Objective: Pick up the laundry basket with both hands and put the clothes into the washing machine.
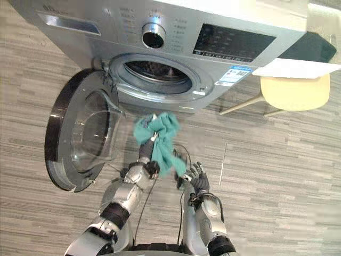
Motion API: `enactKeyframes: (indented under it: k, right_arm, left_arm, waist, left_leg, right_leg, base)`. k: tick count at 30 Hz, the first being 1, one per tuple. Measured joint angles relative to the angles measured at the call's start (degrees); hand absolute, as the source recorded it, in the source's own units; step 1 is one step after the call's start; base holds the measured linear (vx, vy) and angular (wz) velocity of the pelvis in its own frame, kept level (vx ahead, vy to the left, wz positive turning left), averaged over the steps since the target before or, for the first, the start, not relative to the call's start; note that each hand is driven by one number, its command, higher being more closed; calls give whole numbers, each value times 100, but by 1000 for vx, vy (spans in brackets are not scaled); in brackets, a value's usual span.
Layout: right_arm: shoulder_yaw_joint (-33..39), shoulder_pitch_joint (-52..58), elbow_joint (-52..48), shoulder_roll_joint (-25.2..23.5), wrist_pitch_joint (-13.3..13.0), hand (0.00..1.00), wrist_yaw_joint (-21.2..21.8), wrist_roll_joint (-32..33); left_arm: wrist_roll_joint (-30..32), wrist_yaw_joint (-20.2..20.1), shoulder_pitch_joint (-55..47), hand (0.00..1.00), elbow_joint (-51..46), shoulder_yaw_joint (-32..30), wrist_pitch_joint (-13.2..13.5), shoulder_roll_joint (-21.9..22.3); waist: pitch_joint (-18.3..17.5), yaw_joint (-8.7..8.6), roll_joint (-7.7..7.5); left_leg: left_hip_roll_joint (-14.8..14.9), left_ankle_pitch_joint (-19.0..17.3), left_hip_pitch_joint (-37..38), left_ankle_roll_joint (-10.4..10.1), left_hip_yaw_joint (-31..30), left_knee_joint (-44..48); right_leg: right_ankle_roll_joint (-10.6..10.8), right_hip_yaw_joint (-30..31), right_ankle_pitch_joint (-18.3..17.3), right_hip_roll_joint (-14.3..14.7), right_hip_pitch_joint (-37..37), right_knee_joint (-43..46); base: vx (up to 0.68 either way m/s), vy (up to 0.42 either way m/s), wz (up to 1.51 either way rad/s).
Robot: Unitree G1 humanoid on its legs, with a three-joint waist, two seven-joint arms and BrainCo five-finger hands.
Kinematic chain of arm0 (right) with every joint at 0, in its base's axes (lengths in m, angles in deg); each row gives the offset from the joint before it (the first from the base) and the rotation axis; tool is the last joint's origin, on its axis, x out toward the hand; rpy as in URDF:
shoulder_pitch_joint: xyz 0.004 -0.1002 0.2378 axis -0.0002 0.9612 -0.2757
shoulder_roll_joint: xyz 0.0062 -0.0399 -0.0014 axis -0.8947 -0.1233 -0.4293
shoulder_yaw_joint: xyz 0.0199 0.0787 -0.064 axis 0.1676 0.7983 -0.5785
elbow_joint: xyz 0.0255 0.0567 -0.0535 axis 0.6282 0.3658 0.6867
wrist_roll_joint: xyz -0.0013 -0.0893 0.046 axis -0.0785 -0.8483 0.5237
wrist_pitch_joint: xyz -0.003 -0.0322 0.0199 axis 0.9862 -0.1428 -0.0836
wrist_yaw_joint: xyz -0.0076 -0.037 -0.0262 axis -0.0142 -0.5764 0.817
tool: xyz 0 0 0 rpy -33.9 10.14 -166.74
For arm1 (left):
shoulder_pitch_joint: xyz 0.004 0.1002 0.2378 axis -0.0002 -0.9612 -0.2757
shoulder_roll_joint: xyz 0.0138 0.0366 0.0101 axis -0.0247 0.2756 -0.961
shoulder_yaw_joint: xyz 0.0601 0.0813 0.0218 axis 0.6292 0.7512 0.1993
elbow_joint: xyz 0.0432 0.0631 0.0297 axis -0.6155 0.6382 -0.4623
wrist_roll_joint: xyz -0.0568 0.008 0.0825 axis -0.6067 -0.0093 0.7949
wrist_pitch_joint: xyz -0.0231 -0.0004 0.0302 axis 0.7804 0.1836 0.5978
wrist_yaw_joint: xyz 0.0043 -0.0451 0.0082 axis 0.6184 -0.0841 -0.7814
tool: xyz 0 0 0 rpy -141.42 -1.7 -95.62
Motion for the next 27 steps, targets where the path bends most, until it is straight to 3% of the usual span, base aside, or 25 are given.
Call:
enactKeyframes:
  k: [1, 2, 3, 5, 6, 7, 8, 9, 11, 12, 13, 14, 15, 16, 18, 19, 20, 21, 22, 23, 27]
  right_arm:
    - [-30, -78, 117, 40, 2, 0, 22, -62]
    - [-1, -289, 362, 193, 52, 0, 36, -153]
    - [15, -301, 436, 235, 82, 0, 36, -203]
    - [24, -335, 551, 285, 127, 0, 43, -263]
    - [-31, -336, 742, 241, 146, 0, 46, -271]
    - [-151, -347, 804, 213, 177, 0, 60, -273]
    - [-209, -412, 854, 214, 188, 0, 73, -274]
    - [-325, -447, 886, 193, 210, 0, 78, -273]
    - [-458, -444, 937, 197, 229, 0, 100, -290]
    - [-523, -460, 920, 165, 230, 0, 104, -300]
    - [-605, -493, 843, 207, 225, 0, 108, -316]
    - [-616, -495, 806, 220, 223, 0, 109, -318]
    - [-623, -490, 719, 254, 221, 0, 102, -318]
    - [-620, -468, 671, 288, 218, 0, 90, -314]
    - [-603, -457, 660, 308, 212, 0, 49, -311]
    - [-575, -470, 659, 306, 208, 0, 43, -301]
    - [-546, -493, 659, 289, 196, 0, 31, -281]
    - [-520, -502, 659, 263, 184, 0, 11, -255]
    - [-521, -506, 658, 206, 140, 0, -53, -229]
    - [-462, -523, 597, 117, 107, 0, -112, -202]
    - [-381, -569, 299, -89, 101, 0, -201, -187]
  left_arm:
    - [-21, -1, -25, 100, 32, 2, -3, -74]
    - [-176, 2, -109, 100, 71, 8, 9, -281]
    - [-228, 11, -111, 100, 84, 7, -2, -337]
    - [-300, 19, -207, 100, 82, 9, 7, -340]
    - [-398, 30, -306, 100, 84, 9, 9, -376]
    - [-425, 65, -309, 100, 82, -9, 17, -438]
    - [-454, 106, -302, 100, 80, -55, 26, -439]
    - [-468, 130, -273, 100, 84, -147, 21, -426]
    - [-546, 130, -242, 100, 75, -170, 22, -416]
    - [-617, 131, -247, 100, 68, -217, 24, -412]
    - [-634, 130, -261, 100, 66, -392, 24, -408]
    - [-661, 130, -262, 100, 66, -434, 25, -399]
    - [-750, 135, -266, 100, 55, -445, 42, -372]
    - [-851, 143, -264, 100, 42, -488, 43, -338]
    - [-868, 146, -250, 100, -1, -521, 50, -233]
    - [-873, 153, -231, 100, -69, -526, 56, -190]
    - [-893, 182, -175, 100, -128, -535, 62, -200]
    - [-915, 235, -125, 100, -159, -555, 64, -221]
    - [-955, 292, -81, 100, -173, -625, 88, -249]
    - [-966, 384, 69, 100, -171, -726, 97, -321]
    - [-1028, 632, 284, 100, -160, -1084, 151, -498]
  waist:
    - [-52, -8, 97]
    - [-112, 25, 299]
    - [-109, -35, 327]
    - [-122, 25, 310]
    - [-155, 80, 251]
    - [-184, 129, 226]
    - [-195, 129, 280]
    - [-240, 111, 301]
    - [-265, 73, 262]
    - [-292, 82, 214]
    - [-298, 83, 208]
    - [-307, 70, 193]
    - [-308, -23, 191]
    - [-307, -52, 189]
    - [-304, -37, 174]
    - [-302, -14, 148]
    - [-306, -13, 138]
    - [-319, 2, 119]
    - [-349, 76, 94]
    - [-354, 156, 26]
    - [-362, 229, -100]
  left_leg:
    - [-18, -3, -83, -5, -164, -14]
    - [229, 197, -90, 24, -239, -365]
    - [225, 341, -76, 17, -195, -494]
    - [271, 465, -1, -144, -202, -578]
    - [342, 524, 57, -258, -238, -592]
    - [434, 667, 62, -489, -335, -762]
    - [523, 787, 59, -595, -391, -942]
    - [703, 1148, 128, -691, -417, -1456]
    - [912, 1567, 370, -828, -415, -2104]
    - [991, 1708, 543, -810, -398, -2360]
    - [1147, 1878, 700, -625, -365, -2500]
    - [1185, 1973, 720, -497, -314, -2498]
    - [1231, 2191, 706, -201, -66, -2429]
    - [1237, 2292, 680, -59, 194, -2249]
    - [1089, 1987, 464, 18, 241, -1773]
    - [710, 1678, 229, 1, 32, -1442]
    - [322, 1492, 26, 54, -110, -1362]
    - [164, 1460, -36, 123, -117, -1454]
    - [57, 1421, 37, 116, -91, -1688]
    - [-31, 1348, 61, -61, -79, -1975]
    - [-297, 1326, -140, 27, 2, -1883]
  right_leg:
    - [4, -10, 154, 114, 21, -234]
    - [-80, -202, 59, 185, 39, -525]
    - [-393, -153, -141, -76, -120, 214]
    - [-315, -144, -251, -549, 70, 536]
    - [-104, -207, -319, -844, 459, 225]
    - [796, -489, -403, -821, 678, -186]
    - [789, -610, -346, -675, 661, -268]
    - [679, -732, -305, -411, 608, -428]
    - [484, -795, -366, -124, 497, -311]
    - [404, -810, -412, 0, 445, -238]
    - [362, -854, -437, 178, 456, -213]
    - [360, -898, -436, 207, 465, -227]
    - [322, -968, -413, 228, 568, -346]
    - [202, -962, -338, 222, 712, -520]
    - [29, -976, -226, 198, 933, -858]
    - [-23, -1016, -136, 121, 1040, -1056]
    - [7, -1081, -43, 46, 1104, -1234]
    - [37, -1102, 7, 23, 1107, -1312]
    - [122, -1118, 86, 44, 1092, -1446]
    - [225, -1094, 218, 29, 1017, -1612]
    - [393, -1029, 535, -154, 941, -1976]
  base:
    - [-90, -52, -52]
    - [-129, -77, -59]
    - [-99, -94, -46]
    - [14, -178, 4]
    - [59, -392, -1]
    - [53, -416, -10]
    - [57, -377, -18]
    - [75, -344, -21]
    - [85, -299, -24]
    - [90, -303, -50]
    - [78, -285, -51]
    - [78, -293, -33]
    - [62, -166, -1]
    - [72, -145, 9]
    - [45, -35, 20]
    - [3, 62, 42]
    - [-11, 90, 41]
    - [-1, 132, 31]
    - [38, 183, 10]
    - [40, 156, 3]
    - [45, 146, -4]
